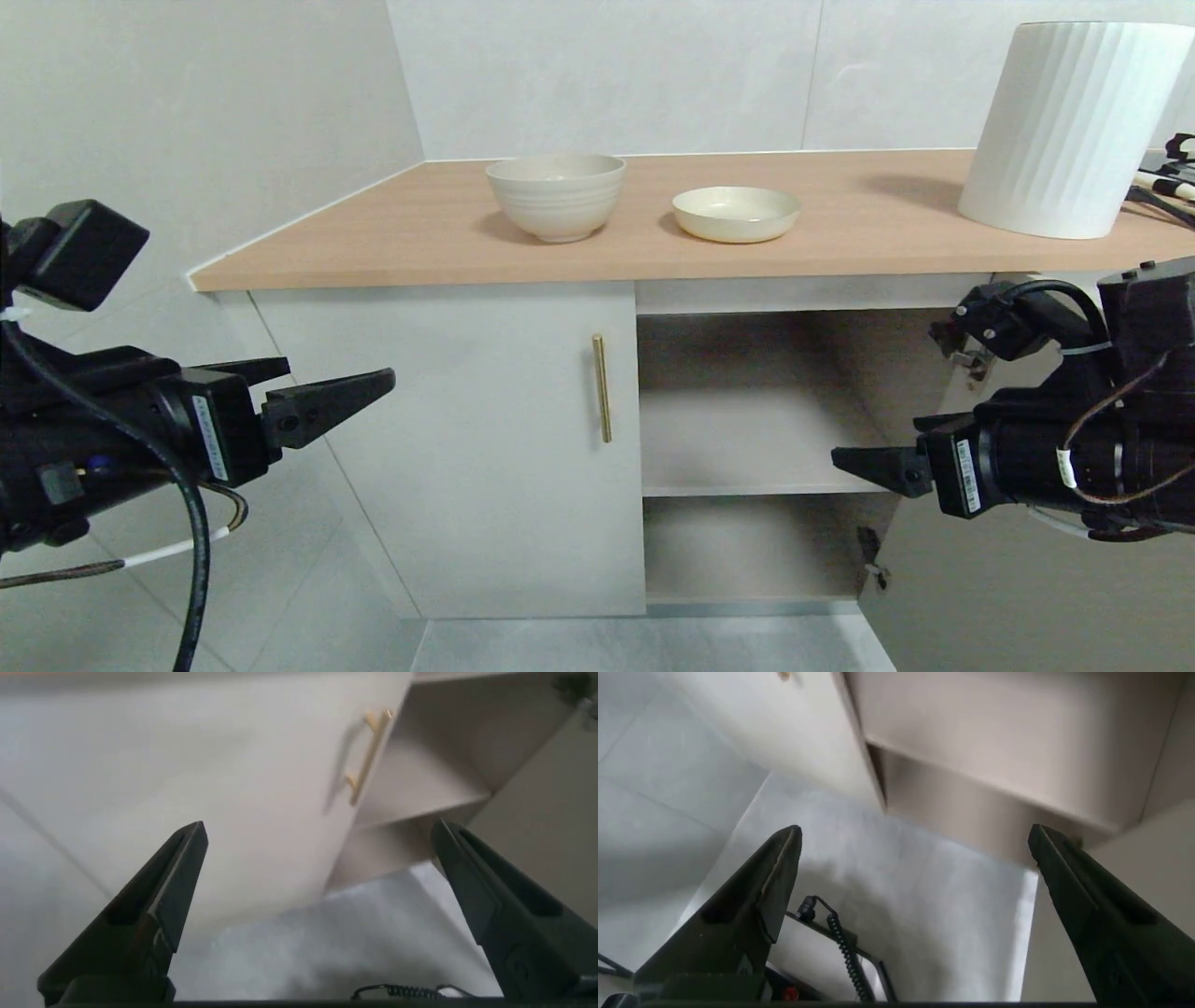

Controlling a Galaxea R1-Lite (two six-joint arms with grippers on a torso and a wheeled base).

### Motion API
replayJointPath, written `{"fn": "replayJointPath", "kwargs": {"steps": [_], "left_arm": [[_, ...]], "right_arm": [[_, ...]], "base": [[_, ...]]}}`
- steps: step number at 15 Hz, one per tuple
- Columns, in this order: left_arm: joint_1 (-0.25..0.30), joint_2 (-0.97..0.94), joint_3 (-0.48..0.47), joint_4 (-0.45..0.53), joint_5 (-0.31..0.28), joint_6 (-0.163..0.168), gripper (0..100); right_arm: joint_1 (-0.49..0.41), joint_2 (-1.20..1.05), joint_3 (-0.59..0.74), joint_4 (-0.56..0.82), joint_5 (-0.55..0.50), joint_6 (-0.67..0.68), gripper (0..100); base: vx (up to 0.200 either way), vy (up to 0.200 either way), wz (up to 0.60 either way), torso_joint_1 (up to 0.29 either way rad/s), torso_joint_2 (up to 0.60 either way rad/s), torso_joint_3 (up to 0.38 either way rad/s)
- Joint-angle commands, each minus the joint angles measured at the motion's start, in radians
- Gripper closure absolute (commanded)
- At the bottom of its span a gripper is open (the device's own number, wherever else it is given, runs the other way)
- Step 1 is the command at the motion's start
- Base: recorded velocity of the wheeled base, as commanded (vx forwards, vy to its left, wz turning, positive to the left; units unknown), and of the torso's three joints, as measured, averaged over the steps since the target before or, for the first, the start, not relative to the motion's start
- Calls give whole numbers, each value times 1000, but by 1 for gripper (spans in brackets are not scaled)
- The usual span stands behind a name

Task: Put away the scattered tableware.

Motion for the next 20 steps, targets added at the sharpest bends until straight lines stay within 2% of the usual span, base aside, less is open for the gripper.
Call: {"fn": "replayJointPath", "kwargs": {"steps": [1,4,13,17,20], "left_arm": [[2,5,-1,0,0,0,0],[5,-6,1,0,-3,3,0],[5,-4,1,-2,-3,-2,0],[5,-1,1,-2,-3,-3,0],[6,3,1,-2,-3,-3,0]], "right_arm": [[0,-2,0,-1,1,-1,0],[0,-5,5,-2,7,-1,0],[5,-68,17,-2,27,-23,0],[5,-87,26,-2,46,-49,0],[5,-97,32,-2,60,-52,0]], "base": [[200,0,0,-2,7,2],[200,0,0,4,1,5],[0,0,0,0,0,0],[0,0,0,18,-205,-281],[0,0,0,74,-533,-356]]}}
